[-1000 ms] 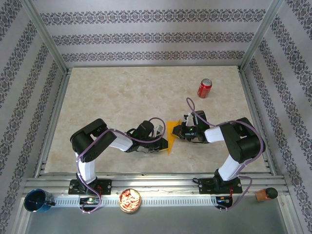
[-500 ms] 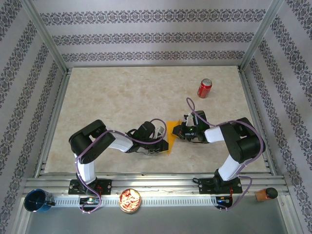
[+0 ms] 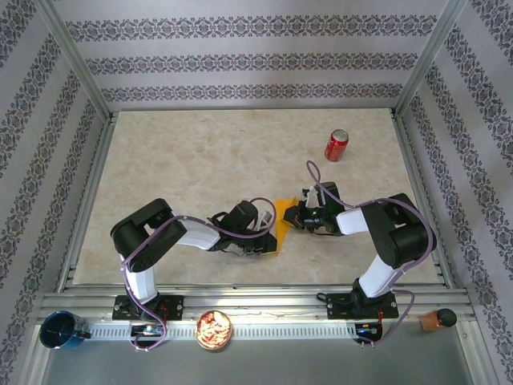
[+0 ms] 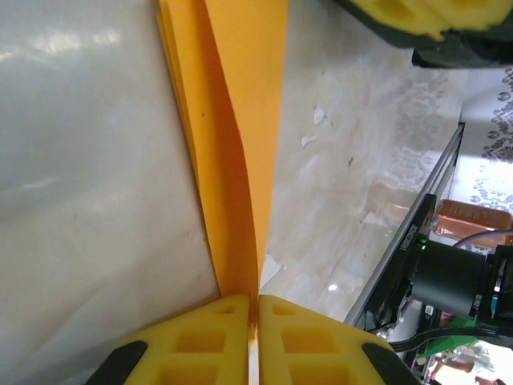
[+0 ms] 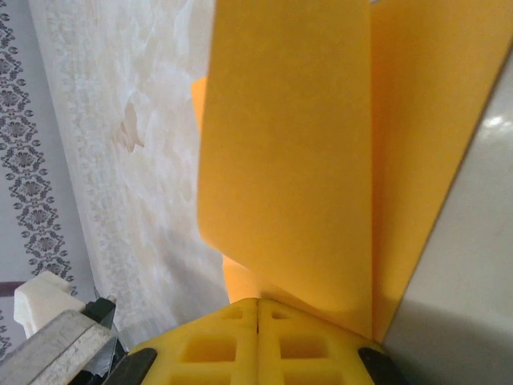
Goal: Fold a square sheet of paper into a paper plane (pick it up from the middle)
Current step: Fold the wing for the fifth time at the center of the table.
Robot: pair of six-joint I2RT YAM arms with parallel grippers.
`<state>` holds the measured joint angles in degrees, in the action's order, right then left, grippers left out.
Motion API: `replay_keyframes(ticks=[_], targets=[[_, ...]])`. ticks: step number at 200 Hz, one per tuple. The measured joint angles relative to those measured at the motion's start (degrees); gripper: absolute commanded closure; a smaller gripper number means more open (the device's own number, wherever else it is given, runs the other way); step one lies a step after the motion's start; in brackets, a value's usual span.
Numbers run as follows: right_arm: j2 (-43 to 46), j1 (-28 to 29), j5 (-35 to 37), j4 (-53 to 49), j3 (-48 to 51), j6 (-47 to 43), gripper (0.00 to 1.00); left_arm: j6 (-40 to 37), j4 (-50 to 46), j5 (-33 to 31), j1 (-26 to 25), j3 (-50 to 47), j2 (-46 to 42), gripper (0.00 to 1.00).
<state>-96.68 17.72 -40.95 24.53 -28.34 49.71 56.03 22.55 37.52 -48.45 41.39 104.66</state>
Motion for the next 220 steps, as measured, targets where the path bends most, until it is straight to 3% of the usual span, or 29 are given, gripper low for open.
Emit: replay_keyframes(ticks=[16,53,88,145,180,220], targets=[[-0.04,0.0,-0.04,0.0,0.0,0.0,0.92,-0.55,-0.81,0.04,-0.22,-0.02,-0.04,1.0],[-0.13,0.0,-0.09,0.15,0.0,0.0,0.92,-0.61,-1.16,-0.04,-0.26,-0.07,-0.35,0.86],[-0.13,0.0,-0.11,0.17,0.0,0.0,0.92,-0.57,-4.2,0.85,-1.09,-1.99,-3.41,0.83],[-0.13,0.0,-0.09,0.15,0.0,0.0,0.92,-2.08,-12.92,-3.08,-0.15,-0.72,-12.68,0.9],[-0.13,0.0,-0.09,0.15,0.0,0.0,0.92,-1.97,-12.76,-2.05,0.83,8.85,-6.49,1.0],[-0.13,0.0,-0.11,0.15,0.0,0.0,0.92,-1.38,-12.04,-1.31,0.85,13.86,1.05,1.0]])
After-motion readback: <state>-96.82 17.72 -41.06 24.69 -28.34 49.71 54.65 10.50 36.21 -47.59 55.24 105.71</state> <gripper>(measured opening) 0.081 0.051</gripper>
